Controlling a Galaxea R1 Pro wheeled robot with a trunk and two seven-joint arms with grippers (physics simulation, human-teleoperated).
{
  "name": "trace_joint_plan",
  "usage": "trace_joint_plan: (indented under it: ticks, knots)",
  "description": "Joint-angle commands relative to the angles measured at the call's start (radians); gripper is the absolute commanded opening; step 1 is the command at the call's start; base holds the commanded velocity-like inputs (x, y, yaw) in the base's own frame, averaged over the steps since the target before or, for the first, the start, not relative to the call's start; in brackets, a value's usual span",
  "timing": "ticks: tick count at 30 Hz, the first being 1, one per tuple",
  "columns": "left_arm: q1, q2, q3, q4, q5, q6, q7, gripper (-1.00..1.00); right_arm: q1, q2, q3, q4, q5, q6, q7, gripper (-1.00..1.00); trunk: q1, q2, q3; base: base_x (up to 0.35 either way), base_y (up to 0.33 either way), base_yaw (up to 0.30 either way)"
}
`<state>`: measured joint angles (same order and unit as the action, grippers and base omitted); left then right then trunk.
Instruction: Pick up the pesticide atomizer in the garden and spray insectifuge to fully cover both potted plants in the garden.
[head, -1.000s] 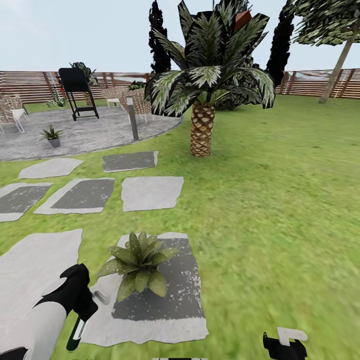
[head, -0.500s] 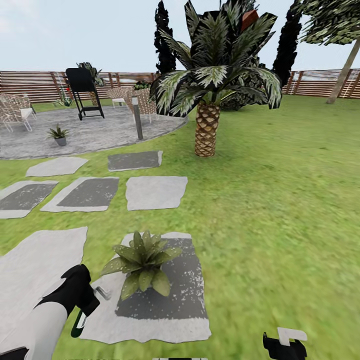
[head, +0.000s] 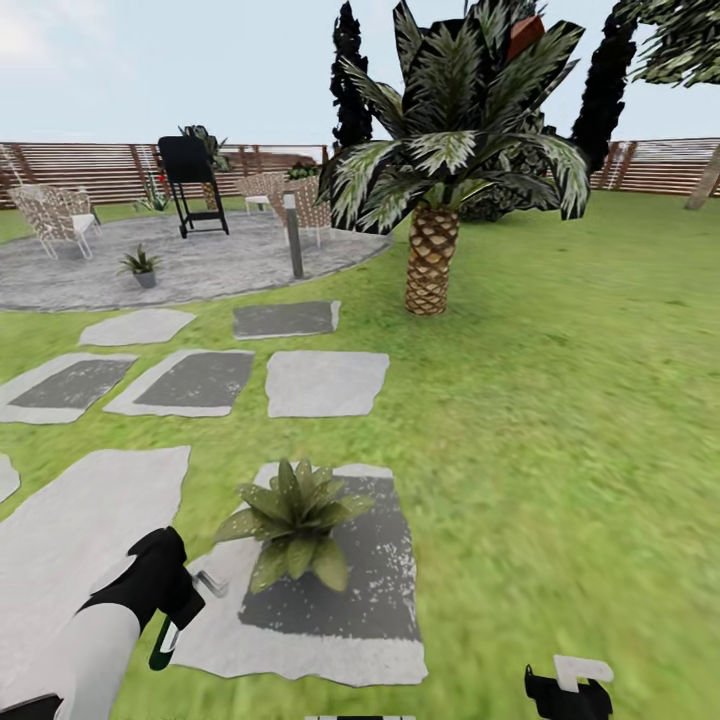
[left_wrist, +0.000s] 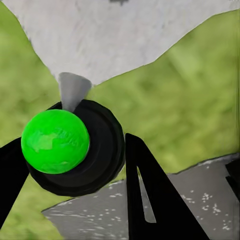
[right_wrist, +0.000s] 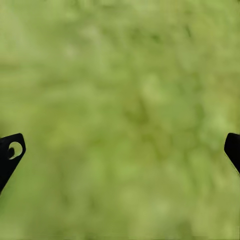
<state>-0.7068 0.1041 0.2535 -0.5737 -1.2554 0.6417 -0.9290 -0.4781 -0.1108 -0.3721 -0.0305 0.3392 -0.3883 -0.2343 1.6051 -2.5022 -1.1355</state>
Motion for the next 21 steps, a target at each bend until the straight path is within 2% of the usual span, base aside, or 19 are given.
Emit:
trace_joint_plan:
  ticks: [1,4,9,13,15,18,21]
  knots:
    - [-0.001,-0.001,0.004,-0.001,-0.006,0.004,-0.005,-1.0,-0.001,0.0,-0.007,0.001,0.011,-0.003,-0.004,1.0,0.0,0.0,-0.001,0.085,-0.256,0.275]
    - [-0.001,-0.01,0.004,-0.001,-0.006,0.004,-0.005,-1.0,-0.001,0.0,-0.007,0.001,0.011,-0.003,-0.004,1.0,0.0,0.0,-0.001,0.112,-0.266,0.241]
    - [0.0,-0.026,0.004,-0.001,-0.007,0.004,-0.004,-1.0,-0.001,-0.001,-0.007,0.001,0.011,-0.003,-0.003,1.0,0.0,0.0,-0.001,0.092,-0.261,0.035]
    - [-0.001,-0.026,0.005,-0.002,-0.007,0.004,-0.004,-1.0,-0.001,-0.001,-0.008,0.001,0.011,-0.003,-0.003,1.0,0.0,0.0,-0.001,0.227,-0.207,0.001]
    - [-0.001,-0.026,0.005,-0.034,-0.006,0.005,-0.006,-1.0,-0.001,-0.001,-0.007,0.001,0.011,-0.003,-0.004,1.0,0.0,0.0,-0.001,0.243,-0.187,0.082]
    - [0.0,-0.028,0.0,-0.073,0.007,0.009,-0.015,-1.0,-0.001,-0.001,-0.008,0.001,0.011,-0.003,-0.004,1.0,0.0,0.0,-0.001,0.243,-0.181,0.246]
    - [0.0,-0.023,-0.015,-0.074,-0.007,0.008,-0.021,-1.0,-0.001,-0.001,-0.008,0.001,0.011,-0.003,-0.002,1.0,0.0,0.0,-0.001,0.158,-0.22,0.271]
